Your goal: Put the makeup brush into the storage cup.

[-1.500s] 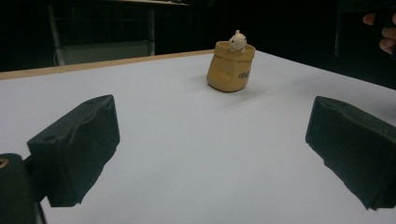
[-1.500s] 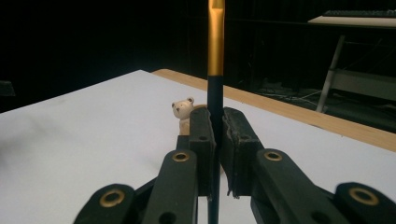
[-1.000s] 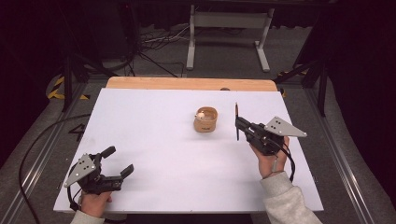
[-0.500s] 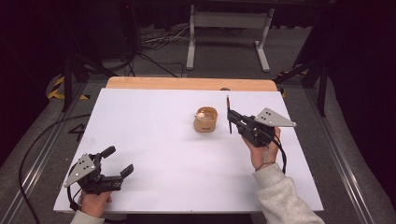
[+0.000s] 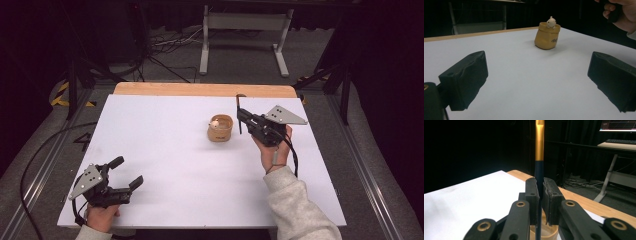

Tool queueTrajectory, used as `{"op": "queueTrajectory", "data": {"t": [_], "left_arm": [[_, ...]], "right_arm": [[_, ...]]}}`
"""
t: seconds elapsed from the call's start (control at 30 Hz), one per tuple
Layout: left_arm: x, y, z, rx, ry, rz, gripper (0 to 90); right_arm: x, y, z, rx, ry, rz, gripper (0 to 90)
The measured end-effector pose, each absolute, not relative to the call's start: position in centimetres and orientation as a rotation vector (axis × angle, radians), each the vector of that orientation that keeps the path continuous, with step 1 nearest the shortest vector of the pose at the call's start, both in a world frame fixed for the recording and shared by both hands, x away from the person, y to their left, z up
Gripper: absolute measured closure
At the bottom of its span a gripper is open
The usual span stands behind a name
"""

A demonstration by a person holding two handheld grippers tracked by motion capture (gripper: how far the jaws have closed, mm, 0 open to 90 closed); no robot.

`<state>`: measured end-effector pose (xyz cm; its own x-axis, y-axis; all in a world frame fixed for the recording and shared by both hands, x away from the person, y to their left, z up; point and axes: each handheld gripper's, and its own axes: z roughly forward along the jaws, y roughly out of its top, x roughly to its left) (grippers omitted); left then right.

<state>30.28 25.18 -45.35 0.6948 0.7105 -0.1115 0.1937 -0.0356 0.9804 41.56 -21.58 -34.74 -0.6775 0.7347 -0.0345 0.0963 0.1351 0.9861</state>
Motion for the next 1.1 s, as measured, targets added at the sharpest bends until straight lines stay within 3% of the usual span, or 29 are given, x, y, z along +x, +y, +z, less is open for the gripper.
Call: {"op": "queueTrajectory", "data": {"t": [1.1], "left_arm": [[30.2,25.2,-45.2,1.584,0.75,0.486,3.9]], "right_arm": [[45.8,-18.3,-34.6,0.797,1.896,1.604,83.0]]}}
